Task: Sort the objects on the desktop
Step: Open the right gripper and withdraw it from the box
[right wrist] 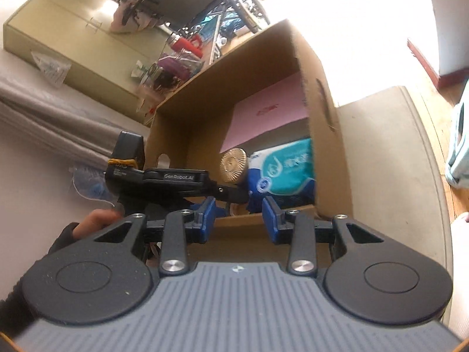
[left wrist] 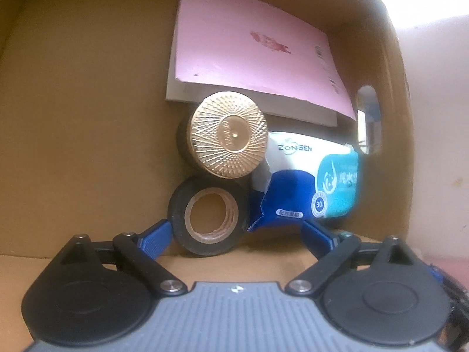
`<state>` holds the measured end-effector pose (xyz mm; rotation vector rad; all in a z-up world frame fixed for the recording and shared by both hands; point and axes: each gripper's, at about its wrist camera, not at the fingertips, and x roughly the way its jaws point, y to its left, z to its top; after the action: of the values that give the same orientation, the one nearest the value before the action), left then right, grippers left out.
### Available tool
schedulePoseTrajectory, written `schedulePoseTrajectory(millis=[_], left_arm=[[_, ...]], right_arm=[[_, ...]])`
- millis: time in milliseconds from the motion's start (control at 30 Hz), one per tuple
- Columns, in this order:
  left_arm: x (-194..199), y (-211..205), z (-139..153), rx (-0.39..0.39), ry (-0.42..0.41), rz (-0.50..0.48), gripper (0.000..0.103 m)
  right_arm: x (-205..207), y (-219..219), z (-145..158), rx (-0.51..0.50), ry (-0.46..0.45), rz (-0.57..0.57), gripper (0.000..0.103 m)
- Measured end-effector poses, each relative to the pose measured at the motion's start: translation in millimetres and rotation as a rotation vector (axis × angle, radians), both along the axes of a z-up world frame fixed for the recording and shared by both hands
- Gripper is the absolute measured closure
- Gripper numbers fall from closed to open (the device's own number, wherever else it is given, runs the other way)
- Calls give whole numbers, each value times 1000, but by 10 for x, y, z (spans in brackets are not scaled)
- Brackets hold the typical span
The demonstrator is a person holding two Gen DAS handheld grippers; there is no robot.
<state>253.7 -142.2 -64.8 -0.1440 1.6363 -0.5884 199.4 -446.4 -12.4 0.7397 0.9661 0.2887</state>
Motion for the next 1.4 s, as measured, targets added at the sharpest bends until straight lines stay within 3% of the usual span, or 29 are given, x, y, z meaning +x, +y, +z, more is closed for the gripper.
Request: schedulePoseTrajectory(millis=[100, 233, 400, 467, 567, 633, 800, 900, 1033, 1100, 1300, 1400], left_arm=[[-82, 44, 147, 21, -81, 14, 8], [-250, 226, 478, -28, -155, 60, 8], [-685, 598, 1079, -240, -284, 133, 6], [-1021, 727, 1306, -315, -363, 149, 1], [-1476, 797, 1478, -349, -449, 196, 0], [-1744, 978, 1507, -359, -472, 236, 0], [-2321, 1433, 1502, -287, -551, 360, 0], [-2595, 1620, 1544, -189, -622, 427, 0], [-2842, 1563, 1485, -2, -736, 420, 0], [-2920, 1568, 1454, 52, -777, 395, 0], [-3209, 1659, 1389, 81, -885, 376, 0], [-3278, 1779, 1370, 115, -914, 383, 0]], right_arm=[[-122, -38, 30, -1, -12, -18, 68], [-317, -25, 131, -23, -69, -33, 62], [-656, -25, 309, -37, -189, -104, 53], [-820, -33, 364, -30, -246, -161, 42], [-1040, 4, 372, -2, -294, -213, 28], [-1136, 63, 342, 12, -289, -200, 26], [-1283, 241, 319, -74, -240, -125, 23], [-1373, 340, 373, -154, -250, -110, 20], [-1455, 553, 434, -245, -267, -65, 17], [-1486, 708, 472, -311, -272, -34, 17], [-1624, 1180, 605, -505, -354, 61, 1], [-1657, 1358, 671, -586, -403, 73, 1]])
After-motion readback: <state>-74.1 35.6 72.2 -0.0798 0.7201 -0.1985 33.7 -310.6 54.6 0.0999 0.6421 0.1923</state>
